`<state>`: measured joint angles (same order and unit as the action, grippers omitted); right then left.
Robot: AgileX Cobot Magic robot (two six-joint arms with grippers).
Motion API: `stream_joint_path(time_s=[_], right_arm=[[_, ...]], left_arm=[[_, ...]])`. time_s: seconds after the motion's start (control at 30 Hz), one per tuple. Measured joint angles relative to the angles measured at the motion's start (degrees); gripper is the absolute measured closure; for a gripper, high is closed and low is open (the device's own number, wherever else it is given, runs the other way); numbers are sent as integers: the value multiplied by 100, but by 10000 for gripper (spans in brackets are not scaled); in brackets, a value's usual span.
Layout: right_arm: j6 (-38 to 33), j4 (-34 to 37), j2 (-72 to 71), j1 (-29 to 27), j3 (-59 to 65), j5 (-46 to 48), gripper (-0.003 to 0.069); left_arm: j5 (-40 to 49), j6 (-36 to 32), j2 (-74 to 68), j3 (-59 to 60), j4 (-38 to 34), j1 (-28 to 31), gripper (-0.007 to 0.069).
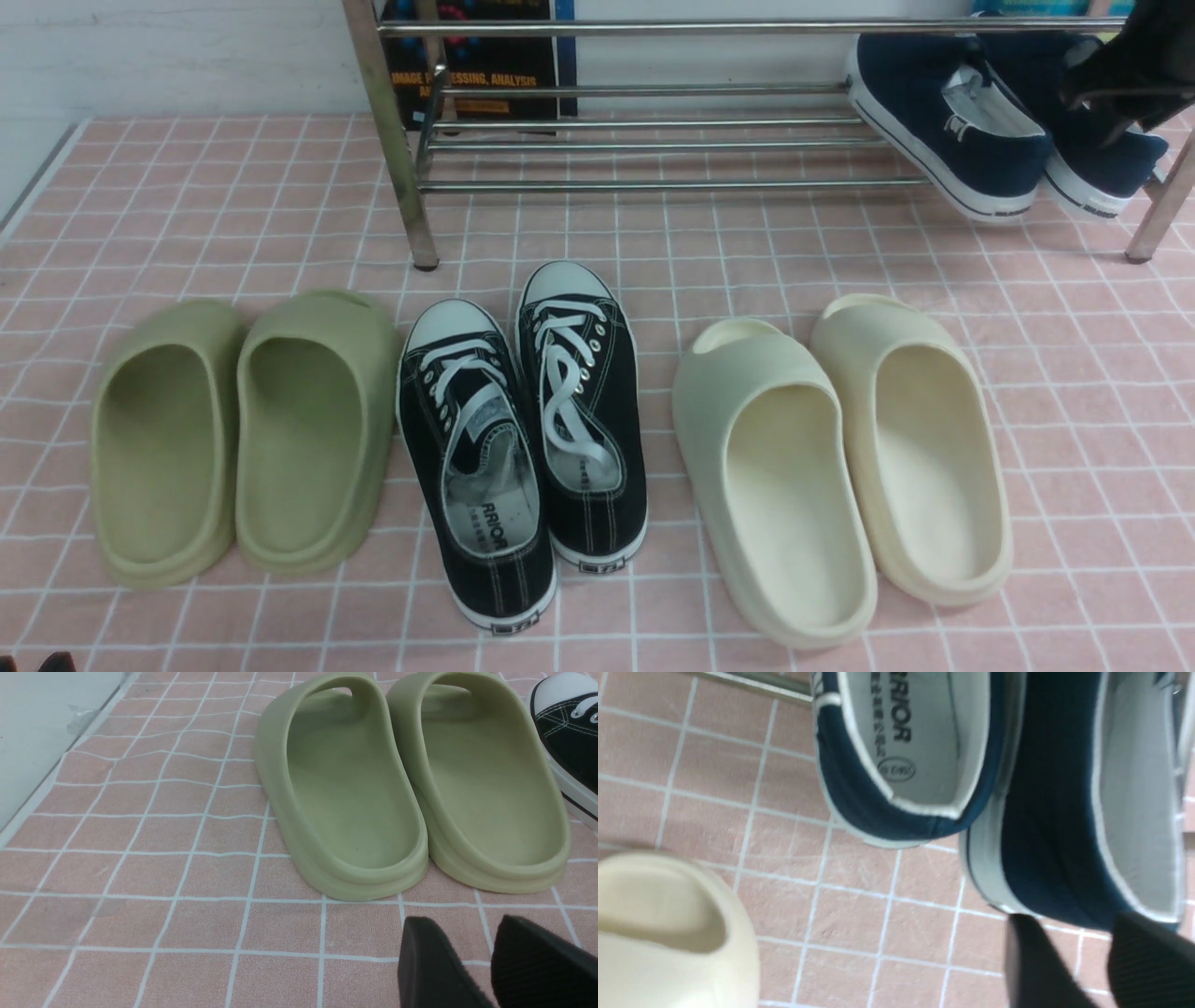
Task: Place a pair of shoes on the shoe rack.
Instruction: Use the right arm to put a shoe into the shoe rack
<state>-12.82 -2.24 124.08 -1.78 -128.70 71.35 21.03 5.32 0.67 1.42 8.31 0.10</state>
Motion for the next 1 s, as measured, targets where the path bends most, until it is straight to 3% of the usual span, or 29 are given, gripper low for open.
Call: stream_joint_path(time_s=[0.03,0.1,0.17,0.57,1.0], right_arm=[[0,22,9,0,11,0,471],[0,224,133,0,145,0,607],[0,321,310,0,184,-5,668],[680,-519,809,18,198,-23,676],[564,0,634,18,-162,24,672]], left_arm=[[0,0,0,0,0,0,384],[0,0,0,0,0,0,384],[0,0,0,0,0,0,384],[0,0,0,0,0,0,384],[0,0,0,0,0,0,384]])
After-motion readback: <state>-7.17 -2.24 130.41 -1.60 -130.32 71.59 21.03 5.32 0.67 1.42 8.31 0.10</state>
